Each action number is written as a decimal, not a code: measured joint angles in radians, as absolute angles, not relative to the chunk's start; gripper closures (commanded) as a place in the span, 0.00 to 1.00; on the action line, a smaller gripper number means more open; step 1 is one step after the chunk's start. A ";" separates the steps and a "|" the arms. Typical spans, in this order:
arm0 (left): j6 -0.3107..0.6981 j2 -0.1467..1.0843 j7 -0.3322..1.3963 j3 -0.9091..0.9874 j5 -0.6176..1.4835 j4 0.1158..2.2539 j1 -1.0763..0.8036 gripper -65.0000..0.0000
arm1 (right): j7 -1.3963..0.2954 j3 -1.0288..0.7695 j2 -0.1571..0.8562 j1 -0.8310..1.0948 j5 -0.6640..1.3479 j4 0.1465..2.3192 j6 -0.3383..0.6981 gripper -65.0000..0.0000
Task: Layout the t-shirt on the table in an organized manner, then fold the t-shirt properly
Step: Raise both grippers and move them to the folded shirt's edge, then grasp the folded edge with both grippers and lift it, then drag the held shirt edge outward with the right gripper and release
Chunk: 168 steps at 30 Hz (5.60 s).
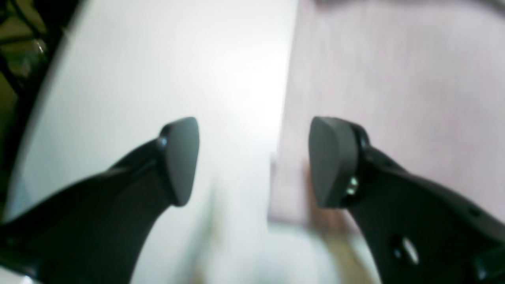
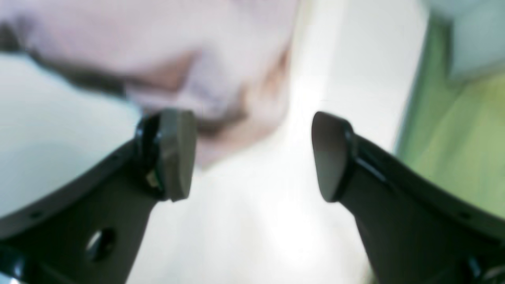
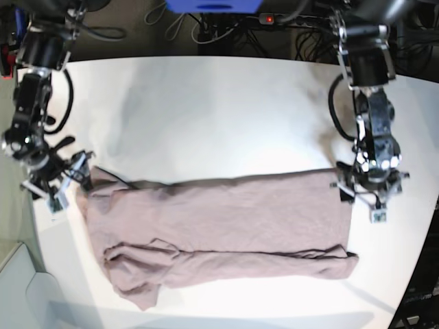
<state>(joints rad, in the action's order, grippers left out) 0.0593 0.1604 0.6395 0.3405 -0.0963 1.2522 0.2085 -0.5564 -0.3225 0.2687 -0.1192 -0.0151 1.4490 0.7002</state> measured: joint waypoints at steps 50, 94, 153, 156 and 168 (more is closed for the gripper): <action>0.059 0.051 0.459 0.352 -0.020 1.108 0.188 0.87 | -0.536 -0.445 0.258 0.027 -0.010 1.452 0.702 0.30; 0.060 0.047 0.501 0.352 -0.018 1.251 0.082 1.00 | -0.442 -0.268 0.211 -0.226 -0.003 1.093 0.701 1.00; 0.059 0.148 0.873 0.345 -0.013 1.219 0.365 0.70 | -0.698 -0.191 0.337 -0.277 -0.001 1.371 0.702 0.30; 0.060 0.121 0.875 0.440 -0.025 1.282 0.353 0.66 | -0.734 -0.253 0.292 -0.185 -0.020 1.498 0.701 0.30; 0.064 0.104 0.881 0.472 -0.022 1.373 0.208 0.65 | -0.710 -0.280 0.138 -0.094 -0.011 1.562 0.700 0.30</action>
<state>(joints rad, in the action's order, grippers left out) 0.0643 0.1040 0.8814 0.4717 -0.0216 1.3727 0.2085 -0.7101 -0.2802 0.1379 -0.0937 -0.0109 1.5616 0.7002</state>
